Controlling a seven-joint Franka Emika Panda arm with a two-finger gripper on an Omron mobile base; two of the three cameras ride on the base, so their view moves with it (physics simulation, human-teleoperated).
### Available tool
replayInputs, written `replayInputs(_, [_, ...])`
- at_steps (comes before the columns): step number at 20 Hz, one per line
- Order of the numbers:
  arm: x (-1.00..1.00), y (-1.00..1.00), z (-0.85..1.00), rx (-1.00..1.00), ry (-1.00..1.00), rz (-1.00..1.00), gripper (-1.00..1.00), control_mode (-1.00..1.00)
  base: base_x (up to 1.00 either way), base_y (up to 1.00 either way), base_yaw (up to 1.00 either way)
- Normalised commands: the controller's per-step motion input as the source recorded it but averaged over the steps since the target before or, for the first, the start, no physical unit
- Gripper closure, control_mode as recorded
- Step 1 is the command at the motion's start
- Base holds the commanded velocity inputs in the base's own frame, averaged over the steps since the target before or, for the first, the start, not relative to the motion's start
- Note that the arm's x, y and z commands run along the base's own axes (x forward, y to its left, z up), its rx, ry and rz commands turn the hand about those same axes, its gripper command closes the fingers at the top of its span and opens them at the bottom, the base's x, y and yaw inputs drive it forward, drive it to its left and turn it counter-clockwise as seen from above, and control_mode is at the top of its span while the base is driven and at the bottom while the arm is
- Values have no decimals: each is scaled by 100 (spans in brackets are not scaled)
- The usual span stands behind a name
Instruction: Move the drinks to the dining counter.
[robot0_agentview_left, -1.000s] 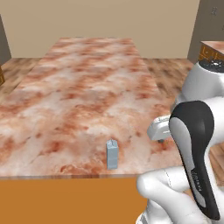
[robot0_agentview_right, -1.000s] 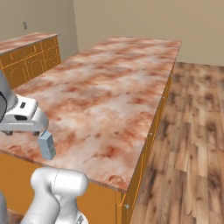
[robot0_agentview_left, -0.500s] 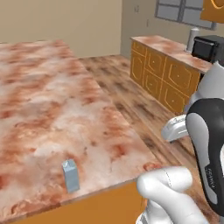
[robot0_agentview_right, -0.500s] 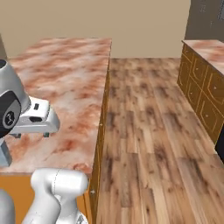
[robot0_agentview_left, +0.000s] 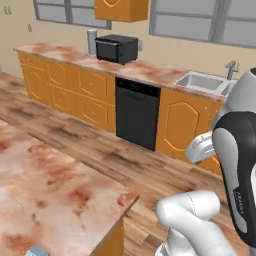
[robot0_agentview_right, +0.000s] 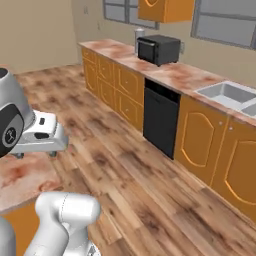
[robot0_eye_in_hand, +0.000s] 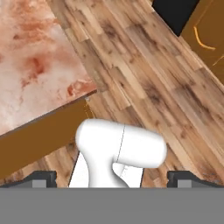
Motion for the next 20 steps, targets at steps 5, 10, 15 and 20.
replayInputs(5, [0,0,0,0,0,0,-100,100,0,0,-100])
replayInputs(10, [0,0,0,0,0,0,-100,100,1,0,-98])
replayInputs(15, [0,0,0,0,0,0,-100,100,10,0,-91])
replayInputs(20, [0,0,0,0,0,0,-100,100,41,0,-79])
